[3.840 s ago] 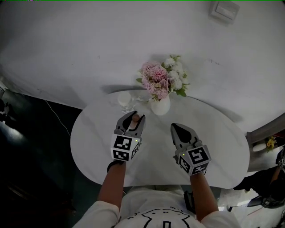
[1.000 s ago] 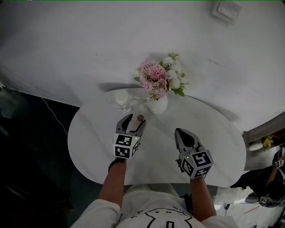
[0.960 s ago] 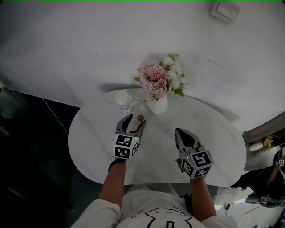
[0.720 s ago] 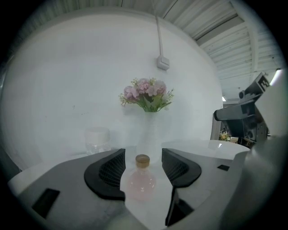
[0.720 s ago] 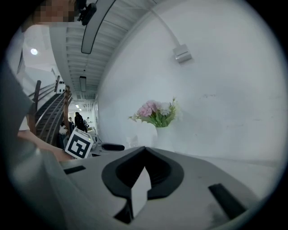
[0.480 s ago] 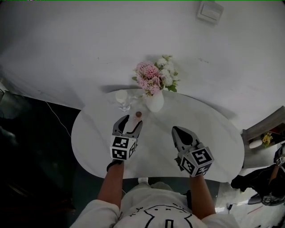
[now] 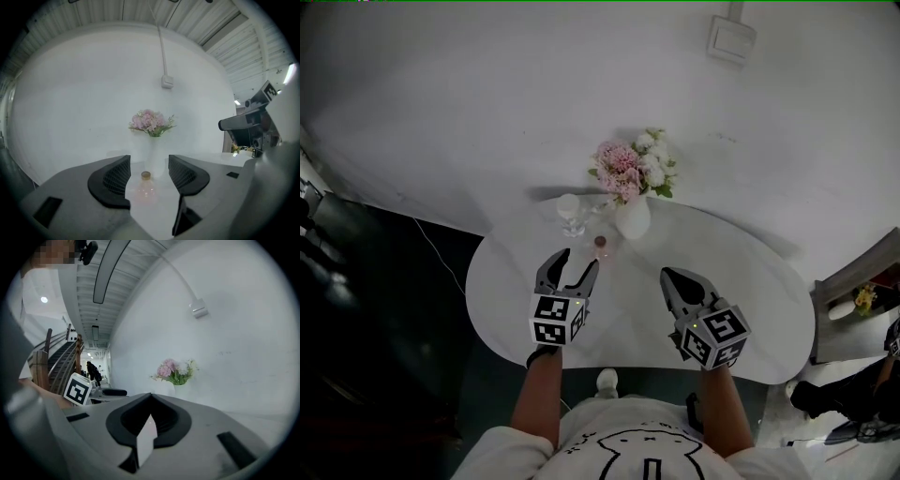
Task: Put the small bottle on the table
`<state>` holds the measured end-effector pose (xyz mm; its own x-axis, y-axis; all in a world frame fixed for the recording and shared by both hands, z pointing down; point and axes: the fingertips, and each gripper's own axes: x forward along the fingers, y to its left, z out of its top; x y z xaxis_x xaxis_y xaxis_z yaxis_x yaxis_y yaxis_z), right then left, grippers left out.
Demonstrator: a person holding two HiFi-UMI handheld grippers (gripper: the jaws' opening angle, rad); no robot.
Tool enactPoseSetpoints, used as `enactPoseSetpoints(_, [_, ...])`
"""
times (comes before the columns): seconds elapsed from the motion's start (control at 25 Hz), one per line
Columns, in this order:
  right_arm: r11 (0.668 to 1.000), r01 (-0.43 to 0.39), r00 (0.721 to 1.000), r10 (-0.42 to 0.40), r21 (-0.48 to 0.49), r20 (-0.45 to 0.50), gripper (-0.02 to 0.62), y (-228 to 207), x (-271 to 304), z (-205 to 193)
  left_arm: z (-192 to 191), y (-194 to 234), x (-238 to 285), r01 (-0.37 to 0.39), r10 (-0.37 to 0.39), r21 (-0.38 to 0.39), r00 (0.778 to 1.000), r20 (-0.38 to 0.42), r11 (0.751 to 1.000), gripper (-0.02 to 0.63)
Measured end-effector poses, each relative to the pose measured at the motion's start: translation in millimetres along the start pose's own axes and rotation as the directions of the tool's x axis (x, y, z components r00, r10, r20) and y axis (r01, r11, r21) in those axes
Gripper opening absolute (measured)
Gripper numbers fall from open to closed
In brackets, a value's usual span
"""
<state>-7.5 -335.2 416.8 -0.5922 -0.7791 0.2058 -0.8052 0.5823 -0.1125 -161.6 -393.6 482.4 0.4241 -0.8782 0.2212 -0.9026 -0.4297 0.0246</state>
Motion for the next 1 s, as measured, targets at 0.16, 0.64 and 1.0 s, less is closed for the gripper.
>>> enactPoseSetpoints(0.16, [1.0,0.012,0.999,-0.011,-0.01,0.034,-0.009,1.9,-4.0,12.1,10.0,4.3,-15.8,-0.015,0.015,-0.01,1.0,0.019,1.0,0.261])
enactPoseSetpoints(0.64, [0.996,0.065,0.991,-0.057,-0.068,0.122,-0.009,-5.9,-20.3,57.3,75.7,14.6,-51.5,-0.073,0.057,0.121,0.99,0.128,0.99,0.261])
enactPoseSetpoints(1.0, [0.973,0.143,0.972,-0.104,-0.179,0.208,-0.008,-7.2,-37.1,96.7,117.2,29.3,-81.4,-0.115,0.092,0.095,0.971,0.218,0.989,0.259])
